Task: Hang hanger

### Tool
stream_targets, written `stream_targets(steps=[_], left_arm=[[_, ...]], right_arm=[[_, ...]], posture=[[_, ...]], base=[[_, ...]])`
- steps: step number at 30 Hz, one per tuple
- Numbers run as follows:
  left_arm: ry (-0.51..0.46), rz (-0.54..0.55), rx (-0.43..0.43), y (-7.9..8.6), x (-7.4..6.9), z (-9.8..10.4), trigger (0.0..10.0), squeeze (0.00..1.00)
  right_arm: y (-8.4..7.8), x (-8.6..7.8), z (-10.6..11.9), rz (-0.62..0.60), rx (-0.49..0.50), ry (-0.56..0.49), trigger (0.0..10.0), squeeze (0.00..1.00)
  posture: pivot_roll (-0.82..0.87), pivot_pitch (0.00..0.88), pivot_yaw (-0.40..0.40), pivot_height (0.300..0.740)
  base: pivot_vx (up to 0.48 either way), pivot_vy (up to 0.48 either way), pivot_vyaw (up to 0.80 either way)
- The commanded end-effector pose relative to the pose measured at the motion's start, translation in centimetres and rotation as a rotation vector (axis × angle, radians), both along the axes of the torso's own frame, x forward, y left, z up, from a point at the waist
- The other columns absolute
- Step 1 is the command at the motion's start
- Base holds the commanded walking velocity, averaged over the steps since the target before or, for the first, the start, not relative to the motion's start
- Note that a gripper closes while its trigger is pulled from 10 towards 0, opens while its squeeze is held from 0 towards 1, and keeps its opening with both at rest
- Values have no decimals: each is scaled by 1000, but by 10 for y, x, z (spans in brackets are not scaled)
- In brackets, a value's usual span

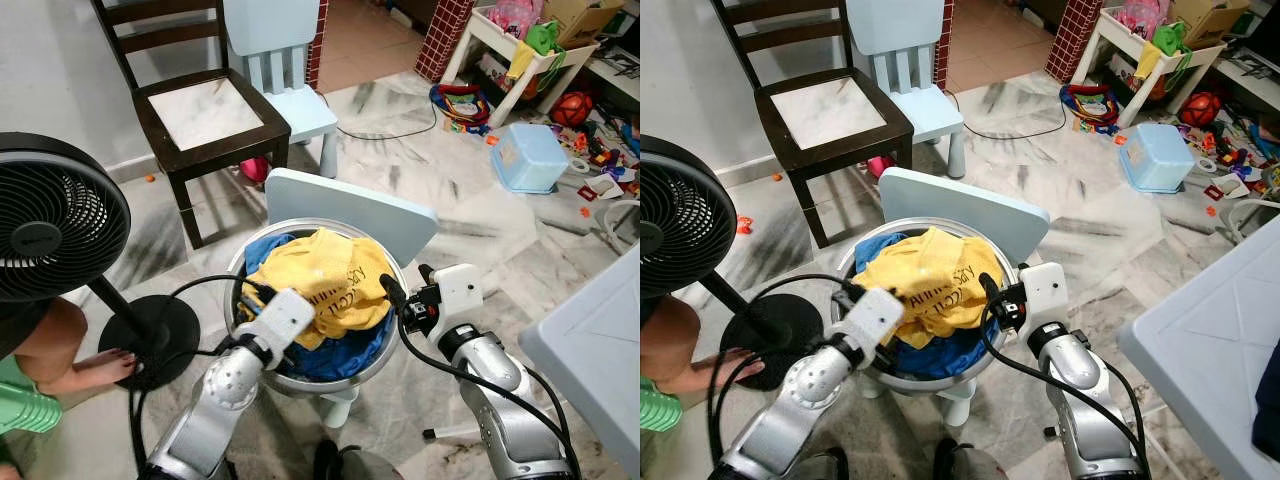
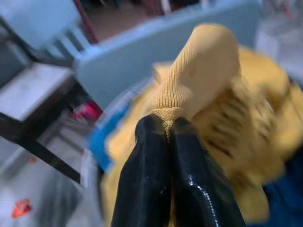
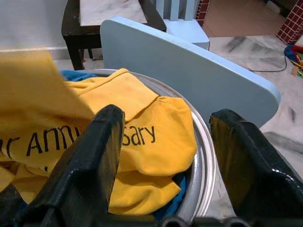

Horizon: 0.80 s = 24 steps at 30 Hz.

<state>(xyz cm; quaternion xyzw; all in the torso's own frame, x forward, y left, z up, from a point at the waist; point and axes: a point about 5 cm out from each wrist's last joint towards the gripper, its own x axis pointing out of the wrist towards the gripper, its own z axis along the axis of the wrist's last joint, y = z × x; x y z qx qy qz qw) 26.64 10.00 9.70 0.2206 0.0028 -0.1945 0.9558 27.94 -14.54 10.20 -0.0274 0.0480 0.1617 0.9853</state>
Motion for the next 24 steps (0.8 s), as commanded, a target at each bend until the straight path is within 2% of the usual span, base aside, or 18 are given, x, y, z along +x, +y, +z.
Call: stream_targets(steps=[1,2,3,5,6,7,8,9,10,14,16,18,24], left_arm=[[-74,-43,-41,-4,-7,14,0,0],[-71,-38,-82,-3,-11,17,3529,0],[-66,-30,-112,-2,-14,19,3529,0],[-90,-3,-138,2,-20,25,4941,0],[-101,1,-146,4,-22,27,5098,0],[-109,31,-171,8,-24,30,6196,0],[-84,131,-223,20,-28,28,9490,0],[-61,171,-236,25,-29,25,10000,0],[-61,171,-236,25,-29,25,10000,0],[-42,270,-223,43,-33,21,10000,0],[-44,265,-201,45,-36,20,10000,0],[-40,245,-179,49,-41,18,10000,0],[-40,245,-179,49,-41,18,10000,0]], right_arm=[[-5,-2,-2,-16,7,6,10000,0],[-6,-2,-2,-21,26,7,10000,0],[-7,-2,-1,-25,40,8,10000,0],[-6,-1,3,-31,81,-7,10000,0],[-5,-1,5,-32,93,-18,10000,0],[-4,0,9,-40,108,-34,10000,0],[-5,4,18,-82,144,-74,10000,0],[-7,5,21,-108,162,-84,10000,0],[-7,5,21,-108,162,-84,10000,0],[-19,4,22,-188,224,-85,10000,0],[-24,3,19,-212,243,-75,10000,0],[-28,1,15,-234,309,-56,10000,0],[-28,1,15,-234,309,-56,10000,0]], posture=[[30,158,-121,740],[48,158,-127,740],[48,158,-127,740],[67,153,-125,740],[67,153,-125,740],[71,146,-120,740],[81,132,-107,740],[84,129,-103,740],[84,129,-103,740],[99,114,-89,740],[106,110,-84,740],[117,97,-84,740],[117,97,-84,740]], base=[[0,0,0],[0,0,0],[0,0,0],[0,0,0],[0,0,0],[0,0,0],[0,0,0],[0,0,0],[0,0,0],[0,0,0],[0,0,0],[0,0,0],[0,0,0]])
